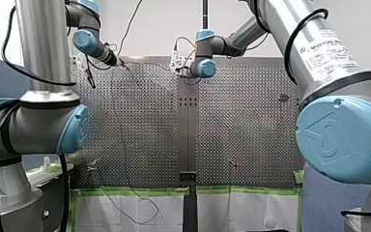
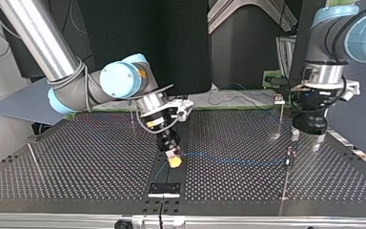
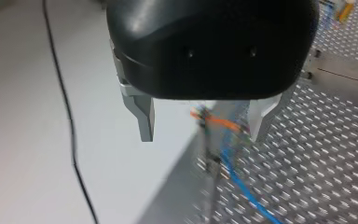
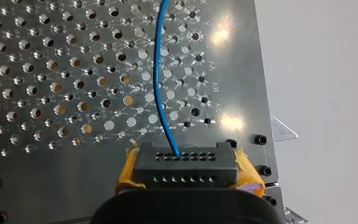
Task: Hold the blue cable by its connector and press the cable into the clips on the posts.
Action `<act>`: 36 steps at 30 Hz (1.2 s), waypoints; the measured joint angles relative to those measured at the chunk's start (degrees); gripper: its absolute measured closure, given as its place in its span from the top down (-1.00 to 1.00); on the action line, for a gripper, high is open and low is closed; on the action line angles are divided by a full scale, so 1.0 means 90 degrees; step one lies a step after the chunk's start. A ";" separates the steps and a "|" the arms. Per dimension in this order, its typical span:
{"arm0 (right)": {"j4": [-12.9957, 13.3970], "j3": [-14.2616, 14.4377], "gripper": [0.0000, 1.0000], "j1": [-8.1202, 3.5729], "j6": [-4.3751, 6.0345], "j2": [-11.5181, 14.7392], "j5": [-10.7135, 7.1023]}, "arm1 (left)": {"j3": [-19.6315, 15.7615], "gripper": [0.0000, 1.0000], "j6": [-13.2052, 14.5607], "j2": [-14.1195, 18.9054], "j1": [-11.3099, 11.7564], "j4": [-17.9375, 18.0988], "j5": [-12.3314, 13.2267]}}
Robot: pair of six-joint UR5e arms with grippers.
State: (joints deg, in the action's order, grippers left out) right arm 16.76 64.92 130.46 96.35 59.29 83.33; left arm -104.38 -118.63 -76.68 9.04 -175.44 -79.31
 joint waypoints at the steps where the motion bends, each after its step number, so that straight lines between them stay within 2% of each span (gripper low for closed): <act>1: -0.0001 0.0000 -1.00 0.0001 0.0000 0.0000 0.0000 | 0.0000 0.96 0.0010 0.0033 0.0001 0.0020 0.0004; 6: -0.0019 0.0005 -1.00 0.0014 -0.0007 0.0000 0.0000 | -0.0002 0.96 0.0212 0.0118 0.0014 0.0145 0.0010; 13: -0.0038 0.0009 -1.00 0.0022 -0.0018 0.0000 0.0000 | -0.0002 0.96 0.0618 -0.0027 -0.0043 0.0017 -0.0238; 17: -0.0045 0.0009 -1.00 0.0026 -0.0019 0.0000 0.0000 | -0.0002 0.96 0.0862 -0.0142 -0.0103 -0.0004 -0.0176; 22: -0.0051 0.0009 -1.00 0.0027 -0.0019 0.0000 0.0000 | -0.0002 0.96 0.1125 -0.0048 -0.0144 0.0004 -0.0145; 29: -0.0053 0.0009 -1.00 0.0030 -0.0020 0.0000 0.0000 | -0.0006 0.96 0.1493 -0.0168 -0.0179 -0.0012 -0.0137; 36: -0.0056 0.0011 -1.00 0.0035 -0.0023 -0.0001 0.0000 | -0.0005 0.96 0.1860 -0.0108 -0.0185 -0.0012 -0.0148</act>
State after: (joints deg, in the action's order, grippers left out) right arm 16.25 65.03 130.77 96.14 59.28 83.33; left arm -104.42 -101.89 -77.65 7.37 -175.55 -80.64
